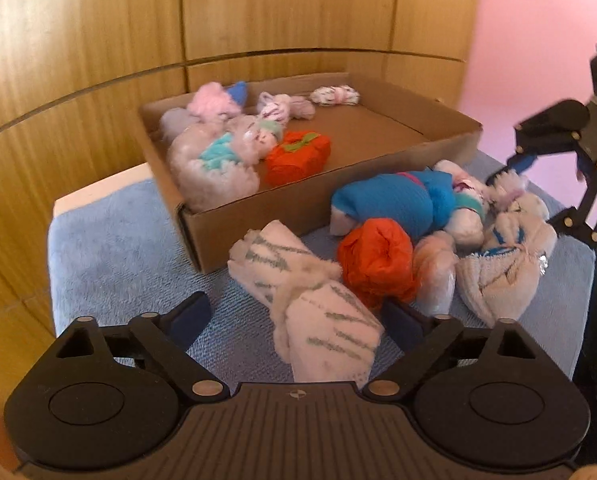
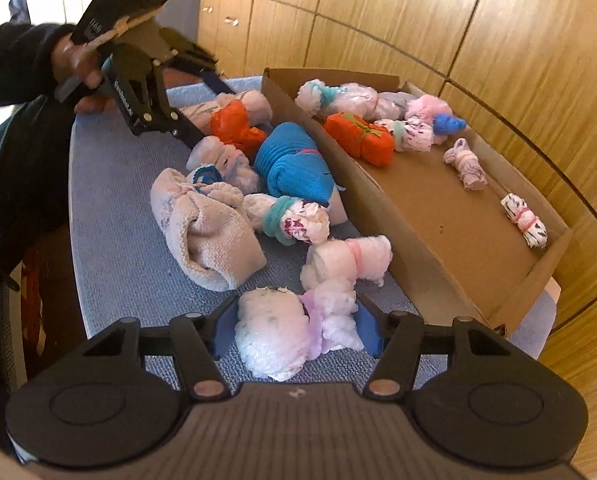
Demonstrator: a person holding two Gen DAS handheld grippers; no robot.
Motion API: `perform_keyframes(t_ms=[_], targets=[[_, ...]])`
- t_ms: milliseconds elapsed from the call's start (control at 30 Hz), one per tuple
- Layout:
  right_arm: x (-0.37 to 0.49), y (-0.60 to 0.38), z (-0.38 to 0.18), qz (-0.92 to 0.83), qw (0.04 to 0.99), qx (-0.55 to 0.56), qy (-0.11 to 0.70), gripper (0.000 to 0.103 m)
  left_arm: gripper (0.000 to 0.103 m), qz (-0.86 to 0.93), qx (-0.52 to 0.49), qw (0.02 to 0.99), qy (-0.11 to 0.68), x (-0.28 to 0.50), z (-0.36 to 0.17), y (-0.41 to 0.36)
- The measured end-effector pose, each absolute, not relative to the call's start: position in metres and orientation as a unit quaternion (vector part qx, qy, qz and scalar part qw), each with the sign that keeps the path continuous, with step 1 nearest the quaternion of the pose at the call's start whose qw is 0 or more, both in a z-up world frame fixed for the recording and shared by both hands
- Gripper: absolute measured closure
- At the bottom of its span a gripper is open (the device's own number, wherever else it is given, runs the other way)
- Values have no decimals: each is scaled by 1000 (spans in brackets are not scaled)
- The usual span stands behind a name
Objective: Organize objects
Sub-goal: 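Grasp the white grey-striped roll with the left gripper while the right grasps the white fluffy bundle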
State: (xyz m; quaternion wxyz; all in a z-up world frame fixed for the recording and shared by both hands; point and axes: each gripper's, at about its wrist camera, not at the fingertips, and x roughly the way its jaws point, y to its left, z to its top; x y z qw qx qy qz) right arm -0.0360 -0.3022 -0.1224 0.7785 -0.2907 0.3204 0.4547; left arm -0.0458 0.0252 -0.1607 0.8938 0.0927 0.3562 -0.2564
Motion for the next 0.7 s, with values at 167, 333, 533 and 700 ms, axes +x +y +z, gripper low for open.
perform_keyframes(t_ms=[167,333,533,700], targets=[[-37,-309,-123,440,801,-249,319,46,31,-214,74,904,361,-58,-156,30],[-38,-315,-126,418,824,-210,320,46,38,-175,44,908,377,-63,-150,46],[-40,-318,-128,399,840,-190,314,45,25,-167,65,910,374,-63,-152,34],[-43,-320,-126,392,846,-185,309,45,24,-158,63,913,372,-63,-153,33]])
